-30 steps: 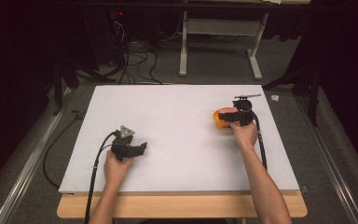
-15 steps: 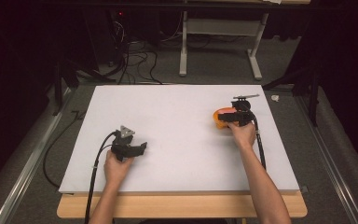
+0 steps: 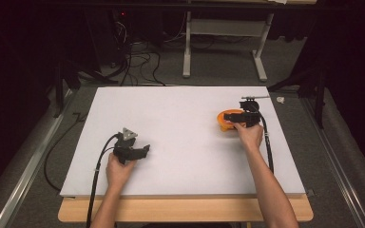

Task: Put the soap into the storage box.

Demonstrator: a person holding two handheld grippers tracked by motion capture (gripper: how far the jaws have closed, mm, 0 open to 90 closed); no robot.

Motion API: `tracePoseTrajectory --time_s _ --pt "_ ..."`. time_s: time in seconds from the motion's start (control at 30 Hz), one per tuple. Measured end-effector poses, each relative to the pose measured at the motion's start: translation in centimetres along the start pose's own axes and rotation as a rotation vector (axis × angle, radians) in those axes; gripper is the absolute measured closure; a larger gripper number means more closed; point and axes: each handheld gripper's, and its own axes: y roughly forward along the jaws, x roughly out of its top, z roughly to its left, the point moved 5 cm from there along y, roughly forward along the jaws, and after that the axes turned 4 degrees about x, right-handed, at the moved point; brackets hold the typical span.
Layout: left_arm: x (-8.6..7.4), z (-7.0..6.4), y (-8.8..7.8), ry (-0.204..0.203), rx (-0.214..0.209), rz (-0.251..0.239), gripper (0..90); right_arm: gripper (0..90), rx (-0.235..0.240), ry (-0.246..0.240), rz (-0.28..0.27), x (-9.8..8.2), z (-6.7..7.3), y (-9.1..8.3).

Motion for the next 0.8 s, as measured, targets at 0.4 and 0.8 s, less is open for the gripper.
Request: tracePoseTrajectory --time_s 0.4,0.8 --pt "0.0 0.0 0.0 0.001 0.001 0.000 28.1 13.6 0.031 -0.046 -0.041 0.3 0.7 -1.8" --pt "0.0 0.0 0.0 0.001 0.001 0.000 28.1 18.1 0.078 -0.071 -0.103 -0.3 0.5 -4.0"
